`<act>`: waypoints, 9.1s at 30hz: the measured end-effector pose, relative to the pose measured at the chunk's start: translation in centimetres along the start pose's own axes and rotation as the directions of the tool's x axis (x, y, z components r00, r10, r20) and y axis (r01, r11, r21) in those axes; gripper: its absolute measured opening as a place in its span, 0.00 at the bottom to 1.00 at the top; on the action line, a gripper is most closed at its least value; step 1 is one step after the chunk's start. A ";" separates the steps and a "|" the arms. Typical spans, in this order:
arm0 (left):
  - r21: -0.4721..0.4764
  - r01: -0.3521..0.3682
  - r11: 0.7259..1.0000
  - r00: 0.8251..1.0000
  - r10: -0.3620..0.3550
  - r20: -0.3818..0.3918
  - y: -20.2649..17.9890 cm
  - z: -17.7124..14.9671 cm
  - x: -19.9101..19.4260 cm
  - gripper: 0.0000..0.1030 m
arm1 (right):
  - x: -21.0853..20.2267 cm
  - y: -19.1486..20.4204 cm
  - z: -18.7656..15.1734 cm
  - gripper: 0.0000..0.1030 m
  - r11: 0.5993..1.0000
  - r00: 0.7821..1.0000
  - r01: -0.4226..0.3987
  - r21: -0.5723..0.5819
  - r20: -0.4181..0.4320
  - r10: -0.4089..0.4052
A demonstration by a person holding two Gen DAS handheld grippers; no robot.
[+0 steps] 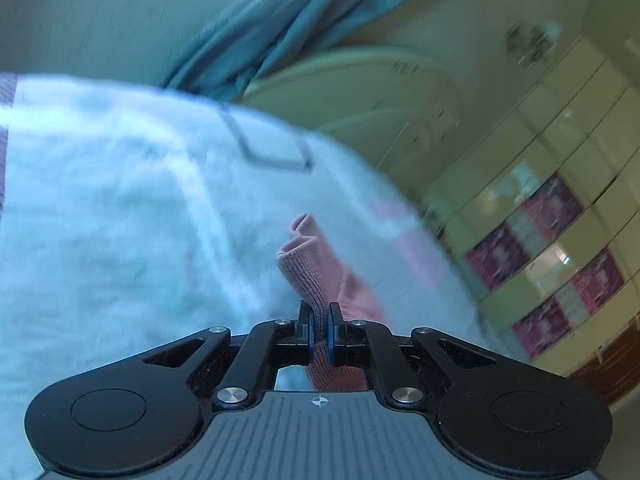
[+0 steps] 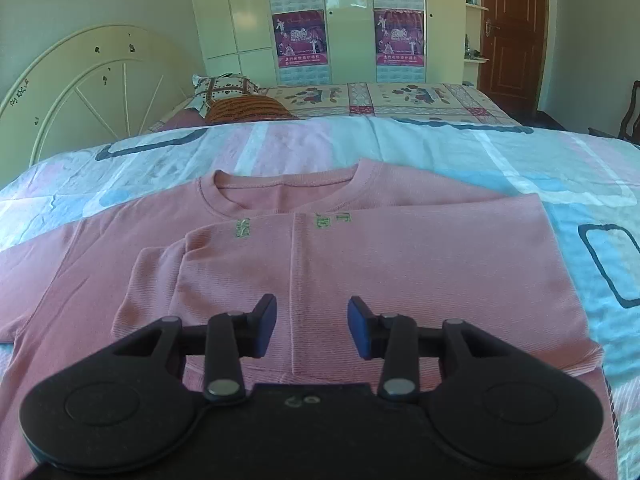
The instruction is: Fold small clothes
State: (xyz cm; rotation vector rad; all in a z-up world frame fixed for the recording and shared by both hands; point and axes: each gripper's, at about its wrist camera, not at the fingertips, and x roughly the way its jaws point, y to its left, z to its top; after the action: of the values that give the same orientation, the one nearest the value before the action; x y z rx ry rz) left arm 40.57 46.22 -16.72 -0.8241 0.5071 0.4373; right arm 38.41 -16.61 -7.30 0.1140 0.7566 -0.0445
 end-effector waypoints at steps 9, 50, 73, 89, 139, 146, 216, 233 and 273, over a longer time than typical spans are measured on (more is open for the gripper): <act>0.251 0.120 0.960 0.989 -0.138 0.052 -9.1 -3.5 -2.5 0.05 | -0.8 -1.8 0.3 0.37 0.999 1.000 0.022 0.048 0.018 -0.023; 0.765 0.141 0.628 0.984 -0.003 -0.179 -22.7 -23.0 -7.6 0.67 | 3.3 -2.0 0.3 0.20 0.909 0.932 -0.317 0.270 -0.090 0.352; 0.783 0.191 0.593 0.977 -0.038 -0.210 -23.0 -21.5 -6.2 0.31 | -1.7 -6.6 0.4 0.06 0.970 0.987 -0.163 0.182 0.030 0.160; 0.763 0.227 0.605 0.972 -0.095 -0.214 -23.0 -19.8 -8.9 0.38 | -3.4 -7.1 -0.8 0.69 0.982 0.994 -0.015 0.191 0.108 -0.006; 0.748 0.485 0.452 0.873 -0.198 -0.446 -36.5 -29.7 -2.1 0.80 | 5.6 0.6 2.8 0.27 0.982 0.986 -0.164 -0.093 0.025 0.167; 0.773 0.460 0.437 0.888 -0.216 -0.406 -33.9 -28.2 -5.9 0.80 | 1.7 -2.3 1.2 0.28 0.992 0.995 -0.094 -0.081 0.035 0.097; 0.698 0.312 0.644 0.909 0.011 -0.417 -9.1 -25.1 -28.0 0.64 | -20.9 -21.4 -17.4 0.39 0.933 0.975 -0.156 0.324 -0.101 0.199; 0.348 0.488 0.801 0.779 -0.219 -0.587 -4.2 -25.9 -28.9 0.46 | -23.3 -21.3 -24.8 0.27 0.795 0.914 -0.314 0.520 -0.062 0.401; 0.270 0.441 0.856 0.867 -0.329 -0.373 -30.4 -15.0 -5.5 0.03 | -5.6 -21.5 6.2 0.09 0.859 0.950 -0.314 0.405 0.132 0.285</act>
State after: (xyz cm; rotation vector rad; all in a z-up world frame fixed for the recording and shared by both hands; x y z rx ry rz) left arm 49.07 15.25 -4.64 -0.6300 0.6717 -0.1692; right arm 36.85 -38.74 -0.84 0.6428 0.6442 0.0861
